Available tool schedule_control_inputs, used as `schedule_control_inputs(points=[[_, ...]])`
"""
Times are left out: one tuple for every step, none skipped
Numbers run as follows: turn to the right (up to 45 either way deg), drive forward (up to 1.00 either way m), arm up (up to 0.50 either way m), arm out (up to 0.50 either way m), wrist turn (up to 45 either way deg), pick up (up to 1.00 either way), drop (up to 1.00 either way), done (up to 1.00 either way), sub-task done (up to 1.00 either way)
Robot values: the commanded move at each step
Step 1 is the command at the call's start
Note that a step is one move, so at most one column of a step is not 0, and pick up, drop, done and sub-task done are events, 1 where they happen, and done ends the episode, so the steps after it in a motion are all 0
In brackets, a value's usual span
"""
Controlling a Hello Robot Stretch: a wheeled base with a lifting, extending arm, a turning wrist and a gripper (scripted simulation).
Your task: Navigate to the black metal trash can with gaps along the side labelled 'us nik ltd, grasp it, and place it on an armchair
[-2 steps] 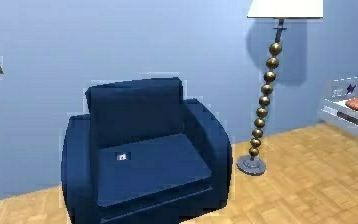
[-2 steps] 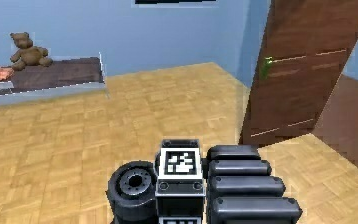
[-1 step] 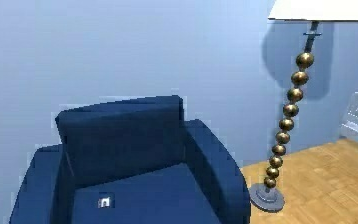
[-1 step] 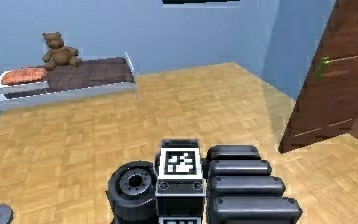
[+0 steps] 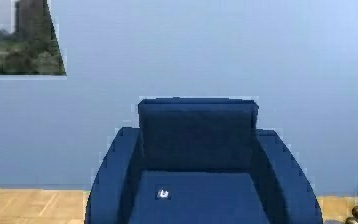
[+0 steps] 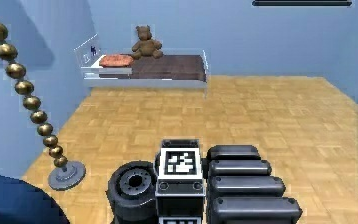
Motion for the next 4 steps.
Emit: schedule_control_inputs(points=[[12.0, 0.00, 0.00, 0.00, 0.0, 0.00, 0.00, 0.00, 0.00], [-6.0, 0.00, 0.00, 0.00, 0.0, 0.00, 0.00, 0.00, 0.00], [6.0, 0.00, 0.00, 0.00, 0.0, 0.00, 0.00, 0.00, 0.00], [0.0, 0.25, 0.00, 0.00, 0.0, 0.00, 0.00, 0.00, 0.00]])
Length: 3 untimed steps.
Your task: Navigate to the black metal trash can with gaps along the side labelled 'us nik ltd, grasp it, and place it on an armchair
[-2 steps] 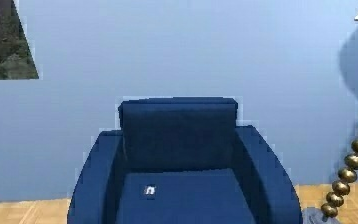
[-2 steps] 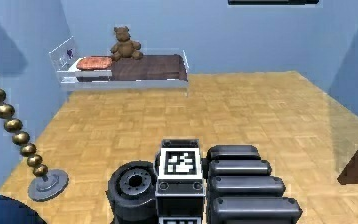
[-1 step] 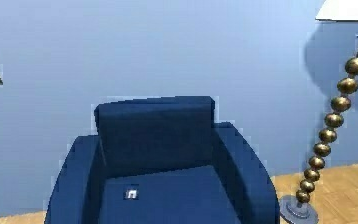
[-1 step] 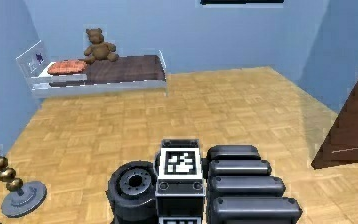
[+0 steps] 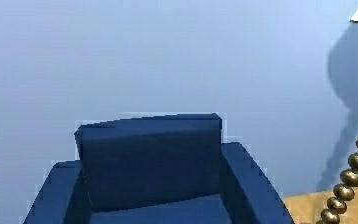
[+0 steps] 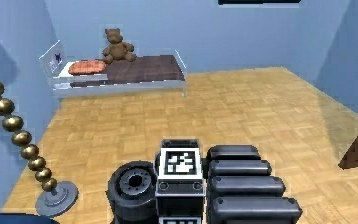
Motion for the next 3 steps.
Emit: schedule_control_inputs(points=[[-9.0, 0.00, 0.00, 0.00, 0.0, 0.00, 0.00, 0.00, 0.00], [9.0, 0.00, 0.00, 0.00, 0.0, 0.00, 0.00, 0.00, 0.00], [-3.0, 0.00, 0.00, 0.00, 0.0, 0.00, 0.00, 0.00, 0.00]])
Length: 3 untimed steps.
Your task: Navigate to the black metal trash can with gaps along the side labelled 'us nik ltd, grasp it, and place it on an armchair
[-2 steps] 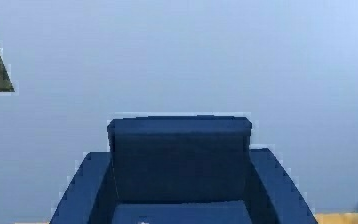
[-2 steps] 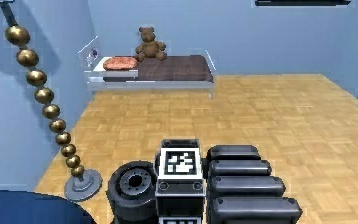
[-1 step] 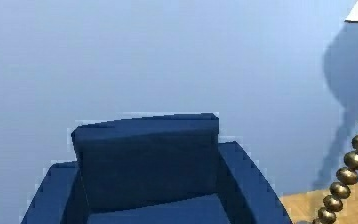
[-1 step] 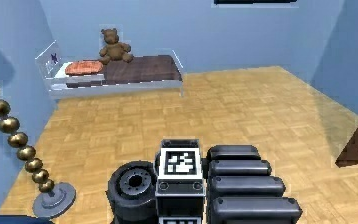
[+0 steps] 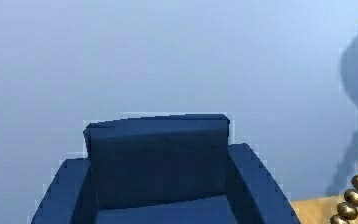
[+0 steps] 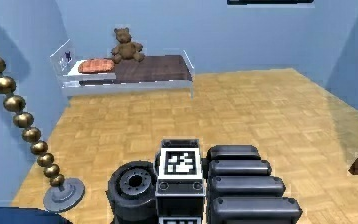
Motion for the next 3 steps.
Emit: schedule_control_inputs(points=[[-3.0, 0.00, 0.00, 0.00, 0.0, 0.00, 0.00, 0.00, 0.00], [39.0, 0.00, 0.00, 0.00, 0.0, 0.00, 0.00, 0.00, 0.00], [3.0, 0.00, 0.00, 0.00, 0.0, 0.00, 0.00, 0.00, 0.00]])
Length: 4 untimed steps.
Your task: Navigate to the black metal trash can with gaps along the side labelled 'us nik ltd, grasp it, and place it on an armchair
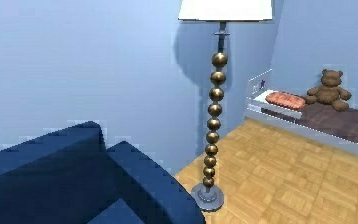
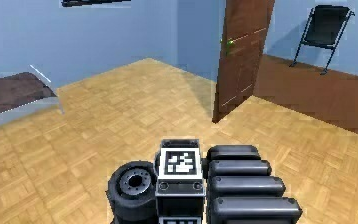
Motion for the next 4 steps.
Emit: schedule_control_inputs(points=[[0.0, 0.10, 0.00, 0.00, 0.0, 0.00, 0.00, 0.00, 0.00], [-45.0, 0.00, 0.00, 0.00, 0.0, 0.00, 0.00, 0.00, 0.00], [-39.0, 0.00, 0.00, 0.00, 0.0, 0.00, 0.00, 0.00, 0.00], [45.0, 0.00, 0.00, 0.00, 0.0, 0.00, 0.00, 0.00, 0.00]])
